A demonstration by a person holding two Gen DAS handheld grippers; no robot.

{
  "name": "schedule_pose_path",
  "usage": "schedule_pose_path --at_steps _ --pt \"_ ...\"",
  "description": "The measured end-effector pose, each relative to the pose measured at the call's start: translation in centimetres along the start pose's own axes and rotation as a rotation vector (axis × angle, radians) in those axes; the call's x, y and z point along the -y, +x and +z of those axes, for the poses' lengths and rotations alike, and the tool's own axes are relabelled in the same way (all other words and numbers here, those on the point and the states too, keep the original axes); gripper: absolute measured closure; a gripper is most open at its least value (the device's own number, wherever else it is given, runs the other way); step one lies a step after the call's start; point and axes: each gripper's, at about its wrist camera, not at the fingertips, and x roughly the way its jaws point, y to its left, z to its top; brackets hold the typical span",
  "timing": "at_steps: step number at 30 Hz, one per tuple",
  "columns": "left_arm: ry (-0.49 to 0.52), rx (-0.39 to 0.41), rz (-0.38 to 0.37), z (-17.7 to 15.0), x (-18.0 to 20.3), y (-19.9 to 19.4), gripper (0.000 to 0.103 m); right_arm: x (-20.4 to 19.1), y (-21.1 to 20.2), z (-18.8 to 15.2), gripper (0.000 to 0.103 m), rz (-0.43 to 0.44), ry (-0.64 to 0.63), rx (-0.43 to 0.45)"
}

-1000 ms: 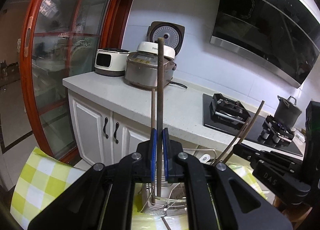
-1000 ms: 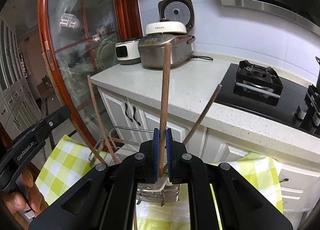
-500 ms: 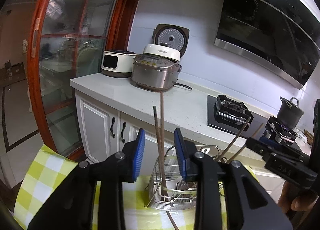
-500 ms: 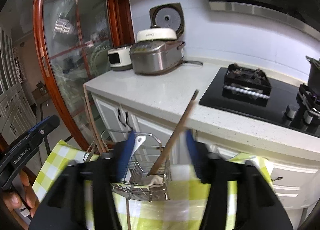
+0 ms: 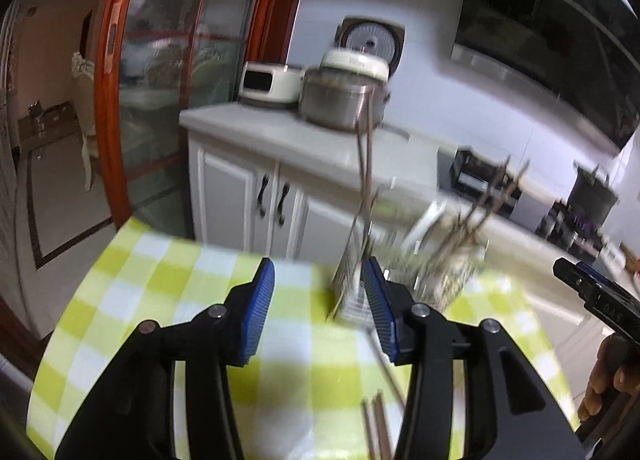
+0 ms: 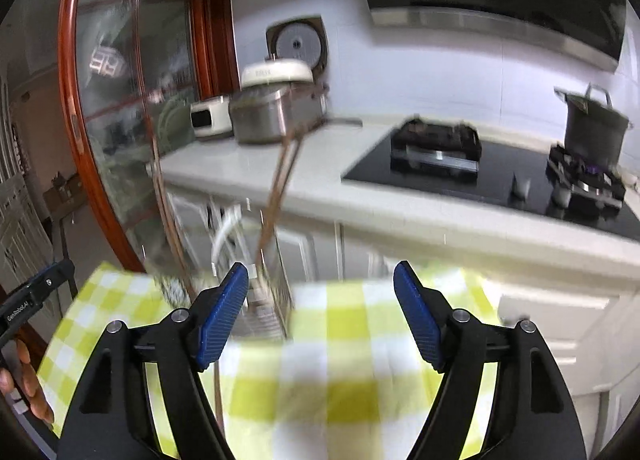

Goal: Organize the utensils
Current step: 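Move both open tools back over the chopsticks on the table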

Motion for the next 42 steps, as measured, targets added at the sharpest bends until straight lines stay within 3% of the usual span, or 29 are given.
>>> schedule_pose_path --at_steps 8,13,19,42 --pt "0.018 -0.233 -0.028 -8.8 -0.2 1.1 0.059 1.8 1.4 -7.8 0.032 -0.045 0.000 -0.143" --pt "0.045 -0.340 -0.055 -13.2 1.0 1.5 0.071 2.9 1.4 -10.8 0.032 -0.072 0.003 -0.200" --pt "0.103 -0.381 -0.049 -15.5 3.5 1.8 0.081 3.5 1.0 -11.6 0.032 -0.078 -0.001 -0.215" --pt "0.217 -0.425 0.000 -16.5 6.2 2.1 0.083 2.4 1.1 -12.2 0.028 -0.046 -0.046 -0.244"
